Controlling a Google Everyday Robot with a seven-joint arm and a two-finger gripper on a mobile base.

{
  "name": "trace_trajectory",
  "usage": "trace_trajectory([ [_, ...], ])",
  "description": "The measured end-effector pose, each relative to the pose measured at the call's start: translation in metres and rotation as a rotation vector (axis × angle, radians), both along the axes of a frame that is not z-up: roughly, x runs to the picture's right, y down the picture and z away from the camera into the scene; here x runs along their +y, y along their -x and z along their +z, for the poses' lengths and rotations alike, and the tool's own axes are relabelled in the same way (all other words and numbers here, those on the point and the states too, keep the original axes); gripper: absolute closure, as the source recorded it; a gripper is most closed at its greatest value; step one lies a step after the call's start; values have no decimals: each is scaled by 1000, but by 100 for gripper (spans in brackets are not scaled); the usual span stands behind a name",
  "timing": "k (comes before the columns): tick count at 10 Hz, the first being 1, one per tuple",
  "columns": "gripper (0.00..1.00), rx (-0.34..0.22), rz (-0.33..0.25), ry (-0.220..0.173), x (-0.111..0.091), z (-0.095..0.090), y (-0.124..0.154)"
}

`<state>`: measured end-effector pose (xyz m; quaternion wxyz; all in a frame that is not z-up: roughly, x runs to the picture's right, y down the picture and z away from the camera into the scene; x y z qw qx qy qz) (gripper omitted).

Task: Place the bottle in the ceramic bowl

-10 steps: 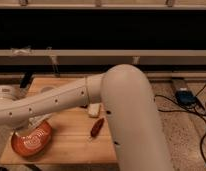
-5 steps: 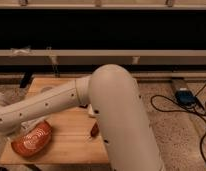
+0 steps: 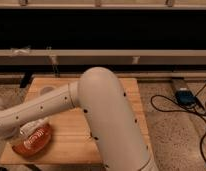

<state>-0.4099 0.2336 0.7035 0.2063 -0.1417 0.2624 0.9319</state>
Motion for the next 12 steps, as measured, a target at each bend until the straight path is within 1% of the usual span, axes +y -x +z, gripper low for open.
trace_trajectory([
  [1,21,5,0,14,5,4,2],
  [2,20,13,0,33,9,6,1],
  [4,20,23,5,42,10,11,-2],
  [6,20,13,17,39,6,7,-3],
  [9,20,-11,73,11,-17,-7,-11],
  [10,20,-15,93,6,-25,-10,-17],
  [11,20,-20,134,6,-41,-12,-32],
  [12,20,-24,147,5,-47,-12,-38],
])
